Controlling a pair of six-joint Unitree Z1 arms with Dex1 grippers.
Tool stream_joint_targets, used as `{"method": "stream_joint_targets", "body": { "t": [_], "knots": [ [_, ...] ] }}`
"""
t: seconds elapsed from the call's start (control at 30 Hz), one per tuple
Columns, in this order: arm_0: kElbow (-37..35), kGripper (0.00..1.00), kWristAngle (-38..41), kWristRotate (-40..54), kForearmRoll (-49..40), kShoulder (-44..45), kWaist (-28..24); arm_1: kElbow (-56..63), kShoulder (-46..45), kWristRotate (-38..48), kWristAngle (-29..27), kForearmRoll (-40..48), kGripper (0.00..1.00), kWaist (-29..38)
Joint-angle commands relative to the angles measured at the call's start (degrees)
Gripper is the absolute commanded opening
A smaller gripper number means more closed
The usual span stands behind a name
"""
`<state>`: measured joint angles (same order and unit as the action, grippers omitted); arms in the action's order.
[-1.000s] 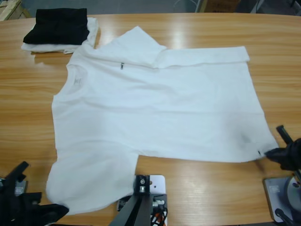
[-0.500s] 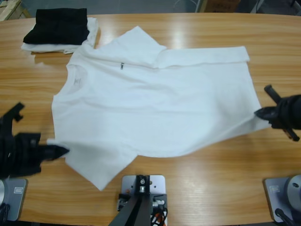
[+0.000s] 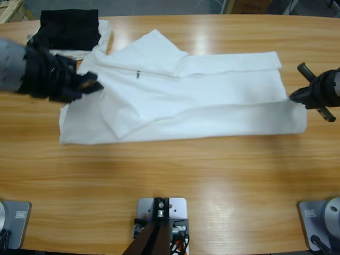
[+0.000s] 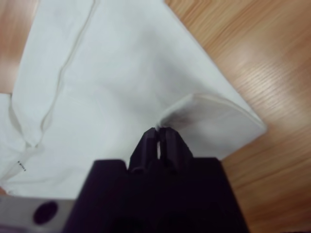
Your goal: Fold clothes
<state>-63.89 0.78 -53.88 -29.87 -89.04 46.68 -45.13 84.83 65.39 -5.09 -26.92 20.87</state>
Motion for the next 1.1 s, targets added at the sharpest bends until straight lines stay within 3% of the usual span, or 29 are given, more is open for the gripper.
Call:
{"method": "stream_joint_targets", "body": {
  "t": [0.03, 0.57, 1.1],
  "knots": [
    [-6.5, 0.0, 0.7, 5.4, -2.7, -7.5, -3.3, -0.8, 5.5, -2.3, 1.8, 3.2, 0.0, -3.1],
    [-14.5, 0.0, -5.9, 18.6, -4.0, -13.5, -3.4, 0.6, 7.0, -4.2, 0.6, 2.0, 0.0, -3.1],
    [-15.7, 0.0, -7.8, 21.2, -5.6, -17.1, -4.3, 0.7, 10.0, -6.9, -1.1, 4.5, 0.0, -5.0]
  ]
}}
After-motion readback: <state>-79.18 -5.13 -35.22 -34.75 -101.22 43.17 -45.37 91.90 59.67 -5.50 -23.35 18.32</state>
